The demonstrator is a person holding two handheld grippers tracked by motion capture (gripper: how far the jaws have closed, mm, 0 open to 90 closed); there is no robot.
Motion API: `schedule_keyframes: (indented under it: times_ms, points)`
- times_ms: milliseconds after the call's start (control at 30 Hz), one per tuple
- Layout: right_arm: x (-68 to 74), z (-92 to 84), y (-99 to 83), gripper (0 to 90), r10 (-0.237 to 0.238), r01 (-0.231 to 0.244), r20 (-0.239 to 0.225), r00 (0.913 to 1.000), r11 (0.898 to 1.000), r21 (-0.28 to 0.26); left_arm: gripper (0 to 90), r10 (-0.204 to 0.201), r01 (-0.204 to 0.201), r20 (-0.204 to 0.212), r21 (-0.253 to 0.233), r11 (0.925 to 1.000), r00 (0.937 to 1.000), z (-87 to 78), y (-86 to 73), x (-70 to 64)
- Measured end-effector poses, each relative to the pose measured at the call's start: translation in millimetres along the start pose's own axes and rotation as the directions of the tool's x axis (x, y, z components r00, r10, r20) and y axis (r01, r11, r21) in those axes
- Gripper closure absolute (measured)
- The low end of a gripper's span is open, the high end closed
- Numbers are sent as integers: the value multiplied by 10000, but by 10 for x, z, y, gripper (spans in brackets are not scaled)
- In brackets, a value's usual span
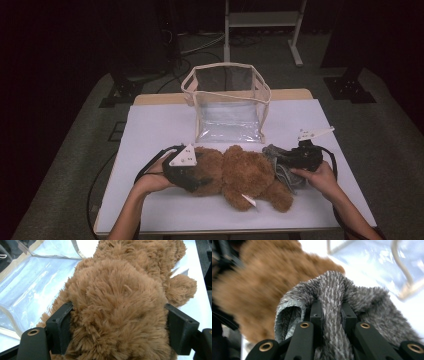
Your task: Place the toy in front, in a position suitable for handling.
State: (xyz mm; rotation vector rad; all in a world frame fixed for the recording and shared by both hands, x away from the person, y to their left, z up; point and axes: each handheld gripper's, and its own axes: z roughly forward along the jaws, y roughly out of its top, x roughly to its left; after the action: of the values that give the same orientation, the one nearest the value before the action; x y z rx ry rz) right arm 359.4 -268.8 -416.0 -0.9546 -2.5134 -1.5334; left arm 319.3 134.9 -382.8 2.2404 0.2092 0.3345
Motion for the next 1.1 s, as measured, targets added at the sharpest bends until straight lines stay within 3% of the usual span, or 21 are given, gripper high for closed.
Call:
schedule_keyframes:
  times_ms: [67, 267, 367, 433, 567, 700, 867, 1000, 1100]
  points:
    - [-44, 16, -45, 757, 42, -43, 43, 10000, 9995, 306, 202, -3, 3, -38, -55, 10000, 10000, -3, -10, -10]
    - [-10, -55, 94, 755, -280, 279, 473, 9985, 9996, 32, 198, 40, -41, -69, -149, 9999, 10000, -13, -31, -24]
    - [-23, -13, 135, 755, -352, 340, 587, 9977, 9992, 200, 197, 37, -39, -96, -173, 9998, 9999, -15, -34, -30]
    - [-64, 24, 100, 753, -363, 335, 678, 9970, 9985, 427, 196, 18, -20, -111, -195, 9998, 9999, -17, -37, -35]
    - [-120, -30, 0, 753, -93, 77, 581, 9983, 9996, 277, 193, 40, -42, -94, -216, 9998, 9999, -35, -44, -44]
    - [-34, -208, 2, 753, -136, 128, 695, 9975, 9999, 109, 185, -14, 11, -126, -206, 9998, 9999, -31, -39, -38]
    - [168, -421, 95, 753, -506, 521, 253, 9984, 9967, -626, 181, -85, 81, -185, -242, 9997, 9998, -19, -33, -32]
    - [330, -400, 179, 752, -962, 940, -213, 9951, 9918, -867, 181, -148, 142, -278, -221, 9997, 9995, -13, -31, -24]
    - [394, -277, 170, 752, -1189, 1162, -439, 9919, 9915, -592, 180, -210, 202, -326, -250, 9995, 9992, -10, -36, -22]
